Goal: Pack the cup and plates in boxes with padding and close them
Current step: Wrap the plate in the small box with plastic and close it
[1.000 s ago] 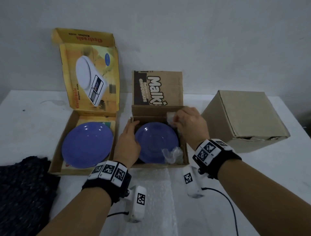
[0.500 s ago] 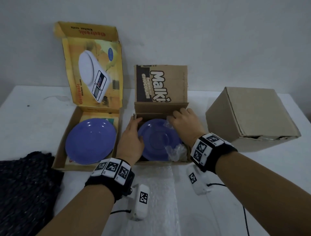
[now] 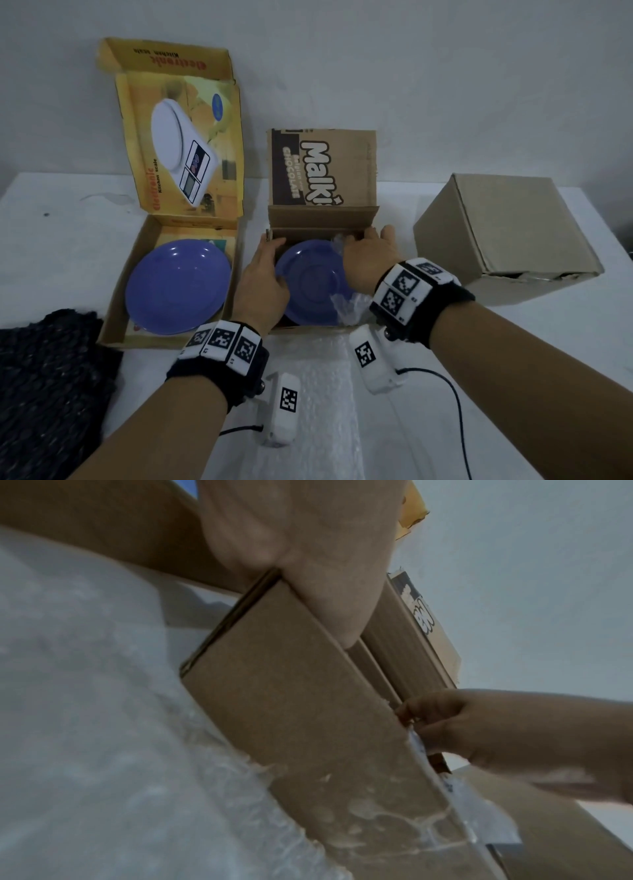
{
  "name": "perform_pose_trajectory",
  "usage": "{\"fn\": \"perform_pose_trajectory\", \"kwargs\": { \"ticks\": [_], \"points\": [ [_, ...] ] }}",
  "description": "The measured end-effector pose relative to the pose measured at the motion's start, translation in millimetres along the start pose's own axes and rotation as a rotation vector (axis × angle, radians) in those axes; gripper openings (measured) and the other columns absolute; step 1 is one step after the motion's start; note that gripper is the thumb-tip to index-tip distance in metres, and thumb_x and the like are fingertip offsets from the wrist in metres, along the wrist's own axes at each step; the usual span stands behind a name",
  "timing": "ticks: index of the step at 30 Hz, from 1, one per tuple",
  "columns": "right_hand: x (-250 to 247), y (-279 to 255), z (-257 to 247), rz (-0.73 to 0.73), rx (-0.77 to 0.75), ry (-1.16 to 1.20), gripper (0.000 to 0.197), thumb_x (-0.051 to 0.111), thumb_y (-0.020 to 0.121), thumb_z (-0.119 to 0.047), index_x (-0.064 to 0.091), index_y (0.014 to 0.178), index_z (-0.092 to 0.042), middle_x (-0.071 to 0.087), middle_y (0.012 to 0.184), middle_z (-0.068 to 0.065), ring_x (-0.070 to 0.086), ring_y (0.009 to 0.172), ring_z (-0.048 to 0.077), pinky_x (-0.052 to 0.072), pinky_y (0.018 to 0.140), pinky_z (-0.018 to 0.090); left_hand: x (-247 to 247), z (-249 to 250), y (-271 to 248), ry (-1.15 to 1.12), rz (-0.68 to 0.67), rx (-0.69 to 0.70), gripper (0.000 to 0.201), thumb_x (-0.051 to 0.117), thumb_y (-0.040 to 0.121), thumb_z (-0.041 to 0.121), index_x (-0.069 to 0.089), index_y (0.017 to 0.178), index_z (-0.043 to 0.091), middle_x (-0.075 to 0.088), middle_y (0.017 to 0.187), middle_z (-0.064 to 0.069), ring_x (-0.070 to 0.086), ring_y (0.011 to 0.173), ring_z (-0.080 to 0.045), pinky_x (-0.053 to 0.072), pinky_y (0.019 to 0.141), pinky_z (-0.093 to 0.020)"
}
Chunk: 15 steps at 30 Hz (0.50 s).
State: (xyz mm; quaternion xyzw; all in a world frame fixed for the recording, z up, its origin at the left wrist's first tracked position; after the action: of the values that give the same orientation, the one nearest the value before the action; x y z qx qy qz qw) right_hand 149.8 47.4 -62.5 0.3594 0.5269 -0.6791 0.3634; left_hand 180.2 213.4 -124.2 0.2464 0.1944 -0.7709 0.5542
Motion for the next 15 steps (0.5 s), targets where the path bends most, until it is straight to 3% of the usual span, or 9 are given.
{"fn": "perform_pose_trajectory", "kwargs": {
  "ticks": [4, 8, 10, 13, 15],
  "points": [
    [4, -2, -4, 0.034, -0.033, -0.077, 0.049, 0.038, 0.093, -0.017, 0.030, 0.140, -0.008, 0.050, 0.132, 0.010, 0.032, 0.126, 0.031, 0.014, 0.109, 0.043, 1, 0, 0, 0.011, -0.002, -0.012, 0.062, 0.049, 0.082, -0.004, 0.040, 0.137, 0.024, 0.046, 0.142, -0.004, 0.050, 0.121, -0.026, 0.041, 0.091, -0.029],
    [1, -5, 8, 0.146, -0.091, 0.081, 0.045, 0.047, 0.087, -0.015, 0.043, 0.131, -0.023, 0.057, 0.121, 0.007, 0.043, 0.118, 0.026, 0.026, 0.097, 0.040, -4, 6, -4, 0.037, -0.004, -0.001, 0.068, 0.054, 0.085, 0.003, 0.029, 0.145, 0.025, 0.038, 0.149, -0.001, 0.047, 0.126, -0.025, 0.039, 0.092, -0.026],
    [-1, -18, 11, 0.285, -0.119, 0.215, 0.039, 0.049, 0.086, -0.016, 0.052, 0.123, -0.025, 0.059, 0.118, 0.003, 0.048, 0.112, 0.026, 0.030, 0.091, 0.038, -11, 7, -7, 0.002, 0.022, 0.018, 0.068, 0.058, 0.088, 0.011, 0.025, 0.146, 0.026, 0.044, 0.145, 0.000, 0.050, 0.123, -0.023, 0.039, 0.090, -0.024],
    [-3, -60, -9, 0.540, -0.352, 0.513, 0.016, 0.058, 0.082, -0.012, 0.065, 0.096, -0.017, 0.067, 0.096, 0.006, 0.060, 0.088, 0.027, 0.046, 0.079, 0.037, -21, 0, -10, -0.073, -0.032, -0.034, 0.062, 0.058, 0.091, 0.023, 0.029, 0.145, 0.029, 0.048, 0.142, -0.001, 0.051, 0.123, -0.023, 0.045, 0.096, -0.033],
    [12, -91, -34, 0.460, -0.563, 0.626, 0.009, 0.063, 0.083, -0.016, 0.065, 0.091, -0.015, 0.068, 0.091, 0.004, 0.062, 0.080, 0.024, 0.053, 0.070, 0.039, -25, -5, -12, -0.104, -0.102, -0.072, 0.061, 0.057, 0.093, 0.025, 0.028, 0.146, 0.031, 0.042, 0.147, 0.000, 0.043, 0.132, -0.021, 0.041, 0.104, -0.036]
  ]
}}
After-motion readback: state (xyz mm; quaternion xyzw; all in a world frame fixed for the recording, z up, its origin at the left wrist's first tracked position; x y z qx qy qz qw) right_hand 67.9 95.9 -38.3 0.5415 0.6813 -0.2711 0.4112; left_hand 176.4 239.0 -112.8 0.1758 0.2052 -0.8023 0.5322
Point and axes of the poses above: each hand's wrist, its own y-axis towards the middle knuckle, its own x-axis out of the palm, z = x × y, the point moved 5 cm from there along y, towards the middle knuckle
